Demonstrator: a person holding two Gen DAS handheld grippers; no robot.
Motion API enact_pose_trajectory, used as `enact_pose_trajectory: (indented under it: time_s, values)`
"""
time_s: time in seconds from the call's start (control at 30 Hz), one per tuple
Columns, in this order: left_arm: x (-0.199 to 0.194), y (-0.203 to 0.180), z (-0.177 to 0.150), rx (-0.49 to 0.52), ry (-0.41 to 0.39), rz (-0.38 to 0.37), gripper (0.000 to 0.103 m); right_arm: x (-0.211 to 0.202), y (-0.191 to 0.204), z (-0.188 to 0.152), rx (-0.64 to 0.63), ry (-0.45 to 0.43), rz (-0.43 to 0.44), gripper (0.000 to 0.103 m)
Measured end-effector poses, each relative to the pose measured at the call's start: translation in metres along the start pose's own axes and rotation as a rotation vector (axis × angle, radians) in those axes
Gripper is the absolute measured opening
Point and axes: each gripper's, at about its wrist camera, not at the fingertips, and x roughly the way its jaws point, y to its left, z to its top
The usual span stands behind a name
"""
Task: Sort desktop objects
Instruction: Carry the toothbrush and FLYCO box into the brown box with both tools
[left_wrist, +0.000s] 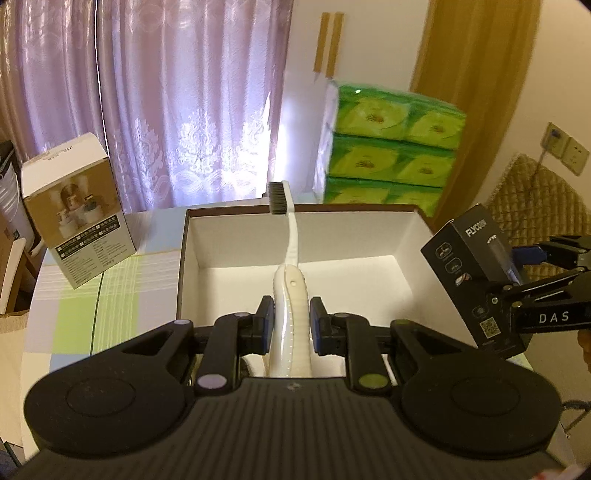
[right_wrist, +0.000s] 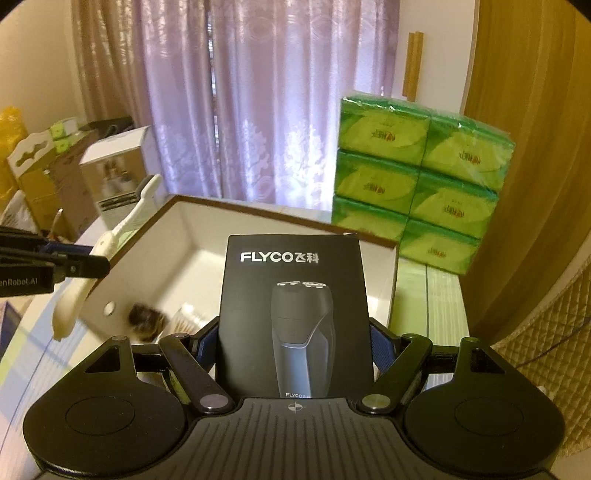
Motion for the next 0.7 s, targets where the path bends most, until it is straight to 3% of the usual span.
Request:
enact_pose_trajectory:
  time_s: [0.4,0.7]
  values:
    - [0.108,0.027,0.015,-0.022,0.165,0.075,0.016,0.087,-0.013,0.013,0.065,0.114,-0.072,0.076]
    - [0.156,0.036,0.008,-0.011,0.249,0.124,0.016,0.12,-0.018,0.004,0.059,0.165,-0.114,0.076]
